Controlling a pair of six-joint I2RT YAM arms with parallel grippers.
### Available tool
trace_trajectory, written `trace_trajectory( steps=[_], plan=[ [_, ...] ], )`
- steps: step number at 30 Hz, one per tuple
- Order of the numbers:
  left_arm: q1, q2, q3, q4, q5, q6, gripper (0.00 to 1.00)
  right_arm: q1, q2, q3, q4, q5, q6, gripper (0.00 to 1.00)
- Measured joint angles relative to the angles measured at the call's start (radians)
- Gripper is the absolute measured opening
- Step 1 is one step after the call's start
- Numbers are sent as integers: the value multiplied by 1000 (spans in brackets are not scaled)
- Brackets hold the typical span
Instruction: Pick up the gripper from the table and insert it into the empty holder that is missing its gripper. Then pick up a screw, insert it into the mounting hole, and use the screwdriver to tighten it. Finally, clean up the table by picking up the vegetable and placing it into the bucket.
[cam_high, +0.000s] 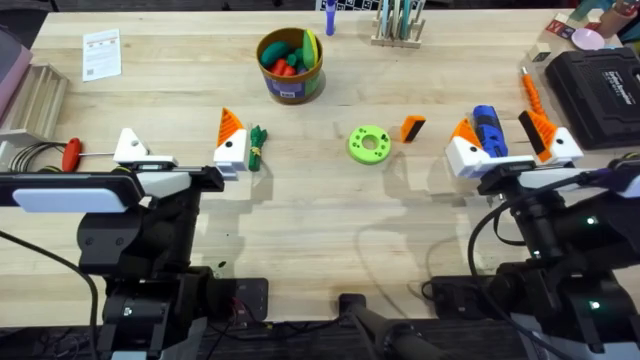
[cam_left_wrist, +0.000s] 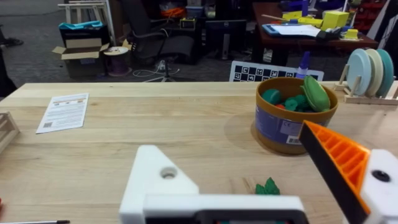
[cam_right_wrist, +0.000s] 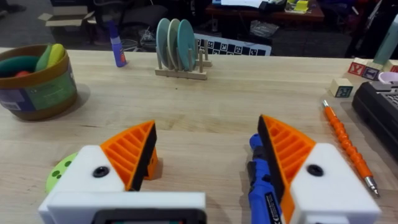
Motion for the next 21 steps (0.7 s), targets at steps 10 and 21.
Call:
trace_trajectory(
  steps=[10, 21],
  plan=[
    [0, 0, 0, 9, -1, 0, 986, 0, 0, 0, 16, -4, 0, 990],
    [0, 34, 211, -192, -5, 1, 986, 0, 10, 174, 75, -11, 0, 991]
  ],
)
